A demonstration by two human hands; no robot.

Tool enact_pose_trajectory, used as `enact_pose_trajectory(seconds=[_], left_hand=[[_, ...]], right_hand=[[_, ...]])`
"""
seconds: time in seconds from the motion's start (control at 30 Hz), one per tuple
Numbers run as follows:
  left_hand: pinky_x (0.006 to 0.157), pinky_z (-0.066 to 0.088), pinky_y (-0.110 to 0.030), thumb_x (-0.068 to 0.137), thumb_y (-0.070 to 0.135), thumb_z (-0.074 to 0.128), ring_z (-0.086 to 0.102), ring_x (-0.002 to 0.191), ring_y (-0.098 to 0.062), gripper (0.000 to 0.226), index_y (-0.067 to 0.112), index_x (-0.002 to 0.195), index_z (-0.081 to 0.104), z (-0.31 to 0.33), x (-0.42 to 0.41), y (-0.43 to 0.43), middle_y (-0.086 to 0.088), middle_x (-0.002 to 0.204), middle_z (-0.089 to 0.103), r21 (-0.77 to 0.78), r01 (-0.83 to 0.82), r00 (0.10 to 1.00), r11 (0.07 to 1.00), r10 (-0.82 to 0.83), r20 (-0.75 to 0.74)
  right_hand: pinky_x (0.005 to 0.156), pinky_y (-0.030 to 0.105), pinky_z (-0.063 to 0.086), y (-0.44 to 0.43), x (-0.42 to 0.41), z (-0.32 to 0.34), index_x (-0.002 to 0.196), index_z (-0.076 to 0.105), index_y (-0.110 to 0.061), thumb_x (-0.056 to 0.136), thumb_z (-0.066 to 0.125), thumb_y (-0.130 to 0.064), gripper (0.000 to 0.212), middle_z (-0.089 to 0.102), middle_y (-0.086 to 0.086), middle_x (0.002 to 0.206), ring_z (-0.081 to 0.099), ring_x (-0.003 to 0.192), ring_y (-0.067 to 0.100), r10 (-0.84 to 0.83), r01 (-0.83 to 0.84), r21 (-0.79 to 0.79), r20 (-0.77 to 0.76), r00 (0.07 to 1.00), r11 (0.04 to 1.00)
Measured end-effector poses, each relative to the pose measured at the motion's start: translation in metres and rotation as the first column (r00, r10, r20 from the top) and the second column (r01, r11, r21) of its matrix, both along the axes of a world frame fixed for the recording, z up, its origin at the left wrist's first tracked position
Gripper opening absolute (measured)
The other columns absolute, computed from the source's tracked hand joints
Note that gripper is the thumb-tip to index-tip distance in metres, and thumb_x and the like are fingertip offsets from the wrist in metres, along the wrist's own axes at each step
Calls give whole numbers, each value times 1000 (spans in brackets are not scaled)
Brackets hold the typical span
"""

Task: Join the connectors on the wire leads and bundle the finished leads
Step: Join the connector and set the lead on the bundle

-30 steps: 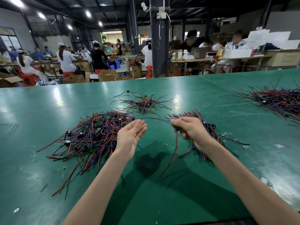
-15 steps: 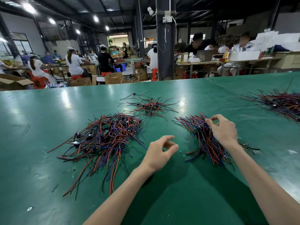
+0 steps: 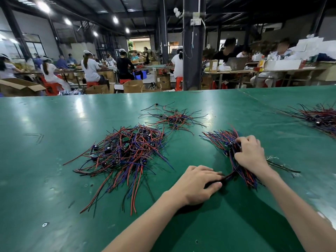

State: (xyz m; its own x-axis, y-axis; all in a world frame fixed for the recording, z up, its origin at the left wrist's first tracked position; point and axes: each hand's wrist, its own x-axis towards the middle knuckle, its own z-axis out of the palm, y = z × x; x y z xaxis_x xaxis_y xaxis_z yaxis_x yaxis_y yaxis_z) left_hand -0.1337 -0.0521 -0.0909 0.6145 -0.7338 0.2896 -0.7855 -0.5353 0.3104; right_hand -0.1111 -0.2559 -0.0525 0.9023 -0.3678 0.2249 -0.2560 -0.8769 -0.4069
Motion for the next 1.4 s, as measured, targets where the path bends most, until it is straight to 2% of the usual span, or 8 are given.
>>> enact_pose_trajectory(seconds=[0.3,0.47,0.57,0.7,0.87,1.1,1.27,1.4], left_hand=[[102,39,-26,95,19,54,55,114,-18,30,11,123,63,45,27,43,-4,122,65,-349,-276,960,895,277,-48],[63,44,-18,95,7,46,52,60,-5,28,12,115,66,78,94,124,-5,110,69,-361,-680,715,638,685,-139],[89,49,-35,96,10,43,59,96,-23,30,13,117,64,73,131,152,-10,117,66,-213,-827,551,521,826,-118],[101,38,-44,99,25,39,46,119,-31,32,16,123,59,60,164,164,-10,124,61,102,-832,553,545,830,76],[108,22,-52,98,41,41,37,129,-31,34,24,122,59,54,187,164,-6,128,57,288,-804,552,521,833,32],[106,26,-47,89,26,62,51,112,-28,19,18,107,59,54,187,151,-5,108,64,95,-857,511,507,859,29],[85,46,-36,84,13,69,57,96,-26,25,10,104,56,61,184,153,-10,107,62,-140,-803,593,579,799,-98],[91,48,-38,85,9,66,58,100,-29,27,2,110,59,70,184,148,-16,109,62,-266,-740,646,618,762,-25]], right_hand=[[97,43,36,5,-4,-7,135,44,-8,76,53,1,60,42,16,126,39,116,35,62,-65,-156,-28,998,986],[99,39,37,5,-5,-6,137,43,-7,72,52,8,67,42,14,135,42,120,34,120,-119,-164,-4,993,979],[99,35,37,3,-6,-4,138,44,-10,72,52,9,68,44,9,140,44,121,31,136,-130,-205,14,991,970],[103,37,37,2,-5,-6,138,44,-14,73,53,5,68,42,5,145,42,128,27,116,-110,-269,7,993,957],[107,35,28,9,-2,-10,141,41,-21,79,54,-6,65,37,-1,149,29,137,19,86,-75,-347,16,996,935],[105,38,26,25,-4,-14,132,54,-18,80,58,-8,53,48,2,140,34,134,22,163,-120,-372,89,983,921],[105,36,22,35,-7,-16,131,56,-18,82,57,-10,49,50,2,136,35,133,21,242,-178,-372,133,961,911],[104,36,24,47,-8,-17,131,55,-17,84,55,-11,48,50,2,135,37,131,20,328,-252,-372,156,932,893]])
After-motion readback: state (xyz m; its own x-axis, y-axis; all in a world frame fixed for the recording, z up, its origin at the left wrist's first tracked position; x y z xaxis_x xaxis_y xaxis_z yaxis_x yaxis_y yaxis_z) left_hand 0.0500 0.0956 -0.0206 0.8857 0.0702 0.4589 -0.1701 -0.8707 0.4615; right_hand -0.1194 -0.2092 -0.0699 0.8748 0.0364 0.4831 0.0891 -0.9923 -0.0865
